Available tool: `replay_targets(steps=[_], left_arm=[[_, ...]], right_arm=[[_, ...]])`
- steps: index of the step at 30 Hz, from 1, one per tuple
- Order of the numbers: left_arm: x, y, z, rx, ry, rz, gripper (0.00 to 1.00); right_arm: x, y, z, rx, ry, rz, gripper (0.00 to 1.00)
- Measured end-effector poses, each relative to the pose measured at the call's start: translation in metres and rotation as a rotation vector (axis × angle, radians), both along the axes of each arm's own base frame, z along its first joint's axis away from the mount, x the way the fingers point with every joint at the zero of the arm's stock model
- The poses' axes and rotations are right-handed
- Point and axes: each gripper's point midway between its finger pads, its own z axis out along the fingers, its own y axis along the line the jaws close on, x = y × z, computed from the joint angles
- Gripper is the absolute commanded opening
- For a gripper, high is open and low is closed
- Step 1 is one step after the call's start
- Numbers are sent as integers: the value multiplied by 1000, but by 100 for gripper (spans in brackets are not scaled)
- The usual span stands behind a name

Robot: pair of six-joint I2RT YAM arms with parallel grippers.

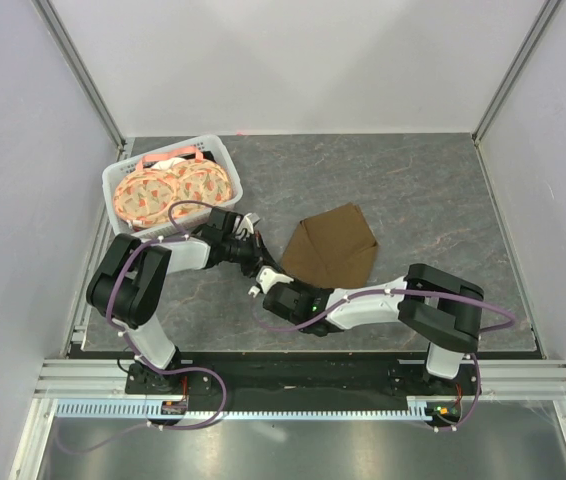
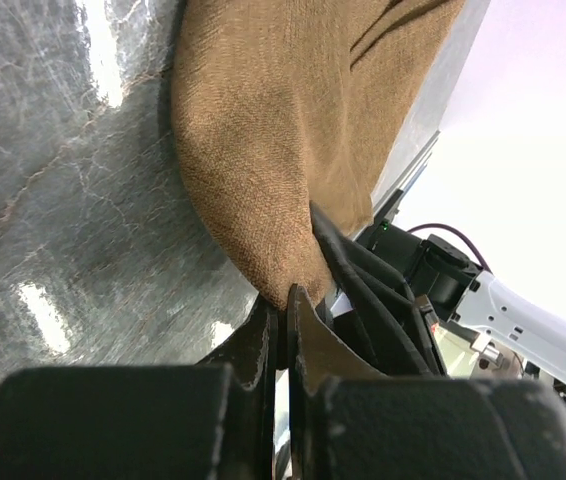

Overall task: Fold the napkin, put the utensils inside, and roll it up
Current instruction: Roll the napkin with the utensil

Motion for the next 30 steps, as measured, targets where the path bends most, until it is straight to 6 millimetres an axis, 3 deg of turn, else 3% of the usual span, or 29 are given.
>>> replay_targets(steps=[2,3,6,12,22,24,30], left_arm=[[1,0,1,-3,-8,-7,37],[1,1,1,-5,-11,-11,53],[2,3,1,-5,-28,-17,66],[12,15,7,72,-109,34,73],[41,57,23,271,-333,239,79],[40,65,22,302,-357,259,79],[17,77,8,351,-366,260,79]], right_arm=[[-2,0,-2,-9,16,13,3],[-4,1,-4,-10,31,23,1],[-6,4,-5,-11,82,45,0],[-11,18,-4,54,294,93,0],[-44,40,12,225,714,261,0],[-45,32,11,259,799,232,0],[-24,20,8,383,951,131,0]])
